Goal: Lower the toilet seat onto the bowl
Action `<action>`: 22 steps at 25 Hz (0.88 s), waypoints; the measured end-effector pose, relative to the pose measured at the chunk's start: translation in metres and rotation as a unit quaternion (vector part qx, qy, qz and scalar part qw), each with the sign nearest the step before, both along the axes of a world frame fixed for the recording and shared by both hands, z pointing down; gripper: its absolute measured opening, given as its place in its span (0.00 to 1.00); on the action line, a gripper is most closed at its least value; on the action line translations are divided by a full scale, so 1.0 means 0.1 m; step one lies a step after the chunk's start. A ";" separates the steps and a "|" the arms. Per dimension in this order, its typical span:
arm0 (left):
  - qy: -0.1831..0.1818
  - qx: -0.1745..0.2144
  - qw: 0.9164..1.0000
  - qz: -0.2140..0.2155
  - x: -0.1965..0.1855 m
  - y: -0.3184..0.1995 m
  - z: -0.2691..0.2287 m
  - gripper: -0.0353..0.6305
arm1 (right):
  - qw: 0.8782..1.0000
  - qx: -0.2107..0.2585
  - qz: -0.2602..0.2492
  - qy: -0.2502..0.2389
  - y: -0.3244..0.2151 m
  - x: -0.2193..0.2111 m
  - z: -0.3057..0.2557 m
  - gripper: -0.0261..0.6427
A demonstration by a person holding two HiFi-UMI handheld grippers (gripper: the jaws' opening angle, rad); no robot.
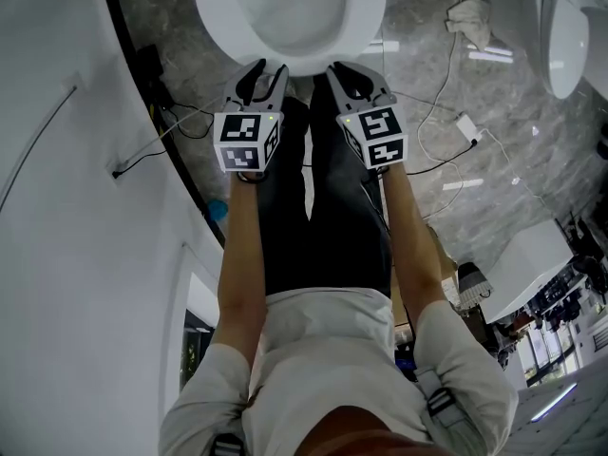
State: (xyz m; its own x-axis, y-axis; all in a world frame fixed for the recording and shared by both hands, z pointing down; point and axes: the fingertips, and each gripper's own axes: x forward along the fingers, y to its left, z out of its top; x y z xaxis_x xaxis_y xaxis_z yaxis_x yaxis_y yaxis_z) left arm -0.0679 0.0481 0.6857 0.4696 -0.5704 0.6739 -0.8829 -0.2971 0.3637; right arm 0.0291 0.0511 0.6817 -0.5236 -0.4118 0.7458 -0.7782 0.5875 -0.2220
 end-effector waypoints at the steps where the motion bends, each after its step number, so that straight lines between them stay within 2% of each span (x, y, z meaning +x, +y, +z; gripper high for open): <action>1: 0.000 -0.002 1.000 0.000 0.00 0.00 0.03 0.29 | 1.000 -0.002 0.000 0.001 0.01 0.00 0.02 0.11; 22: 0.000 -0.033 0.999 -0.004 0.02 0.12 0.56 0.29 | 0.999 -0.046 0.003 0.021 0.14 0.03 0.58 0.10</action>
